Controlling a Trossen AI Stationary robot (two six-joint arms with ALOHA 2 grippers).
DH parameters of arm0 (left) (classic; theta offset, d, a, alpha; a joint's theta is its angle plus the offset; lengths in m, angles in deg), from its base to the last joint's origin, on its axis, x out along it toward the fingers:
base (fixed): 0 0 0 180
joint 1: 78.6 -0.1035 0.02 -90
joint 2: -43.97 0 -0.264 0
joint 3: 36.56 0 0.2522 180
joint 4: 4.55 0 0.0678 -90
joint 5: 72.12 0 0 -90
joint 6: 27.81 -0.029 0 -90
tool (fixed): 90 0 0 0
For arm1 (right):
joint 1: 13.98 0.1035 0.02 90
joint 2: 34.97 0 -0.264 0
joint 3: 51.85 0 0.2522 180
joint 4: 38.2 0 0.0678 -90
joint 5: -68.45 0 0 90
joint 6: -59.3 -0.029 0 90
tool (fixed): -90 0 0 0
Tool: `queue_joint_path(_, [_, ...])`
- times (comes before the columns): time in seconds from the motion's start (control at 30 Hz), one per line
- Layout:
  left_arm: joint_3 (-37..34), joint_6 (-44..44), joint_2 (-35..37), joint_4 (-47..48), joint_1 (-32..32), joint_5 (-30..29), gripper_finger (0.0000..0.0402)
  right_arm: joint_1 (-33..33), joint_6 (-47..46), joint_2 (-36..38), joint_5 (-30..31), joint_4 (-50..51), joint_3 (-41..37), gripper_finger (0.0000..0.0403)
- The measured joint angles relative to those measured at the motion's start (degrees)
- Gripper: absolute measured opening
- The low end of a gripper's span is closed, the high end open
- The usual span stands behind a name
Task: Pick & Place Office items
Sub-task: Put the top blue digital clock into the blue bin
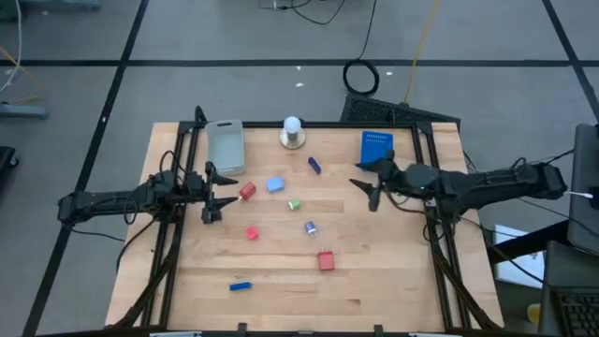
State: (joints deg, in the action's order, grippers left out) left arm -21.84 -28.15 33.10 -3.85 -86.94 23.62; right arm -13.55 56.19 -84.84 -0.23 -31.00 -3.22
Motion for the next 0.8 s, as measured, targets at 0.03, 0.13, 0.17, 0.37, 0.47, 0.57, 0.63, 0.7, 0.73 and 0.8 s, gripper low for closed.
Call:
queue_joint_path(0.03, [0.0, 0.0, 0.0, 0.0, 0.0, -0.1, 0.0244, -0.2, 0.1, -1.7, -0.1, 0.1, 1.6, 0.0226])
queue_joint_path(0.13, [0.0, 0.0, 0.0, 0.0, 0.0, -0.3, 0.0244, -1.2, 0.2, -6.2, -0.1, 1.1, 6.3, 0.0226])
queue_joint_path(0.17, [0.0, 0.0, 0.0, -0.1, 0.0, -0.6, 0.0244, -1.6, 0.1, -7.7, -0.1, 1.6, 7.8, 0.0226])
queue_joint_path(0.37, [0.0, 0.0, 0.0, -0.1, 0.0, -2.7, 0.0244, -4.0, -2.2, -16.8, -0.3, 10.7, 17.9, 0.0226])
queue_joint_path(0.47, [0.0, 0.0, 0.0, -0.1, 0.0, -2.8, 0.0244, -4.6, -2.4, -21.8, -0.3, 15.3, 23.9, 0.0226])
queue_joint_path(0.57, [0.0, 0.1, 0.0, -0.1, 0.0, -2.9, 0.0244, -4.7, -2.4, -26.4, -0.4, 19.4, 29.5, 0.0226])
queue_joint_path(0.63, [0.0, 0.1, 0.0, -0.1, 0.0, -2.9, 0.0244, -4.6, -2.2, -29.1, -0.4, 21.3, 32.4, 0.0226])
queue_joint_path(0.7, [0.0, 0.1, 0.0, -0.1, 0.0, -2.9, 0.0244, -4.8, -2.2, -31.4, -0.3, 22.6, 34.8, 0.0226])
queue_joint_path(0.73, [0.0, 0.1, 0.0, -0.1, 0.0, -2.9, 0.0244, -4.9, -2.2, -32.6, -0.3, 23.2, 35.6, 0.0226])
queue_joint_path(0.8, [0.0, 0.1, 0.0, -0.1, 0.0, -3.2, 0.0244, -5.4, -2.2, -34.5, -0.3, 23.1, 36.7, 0.0226])
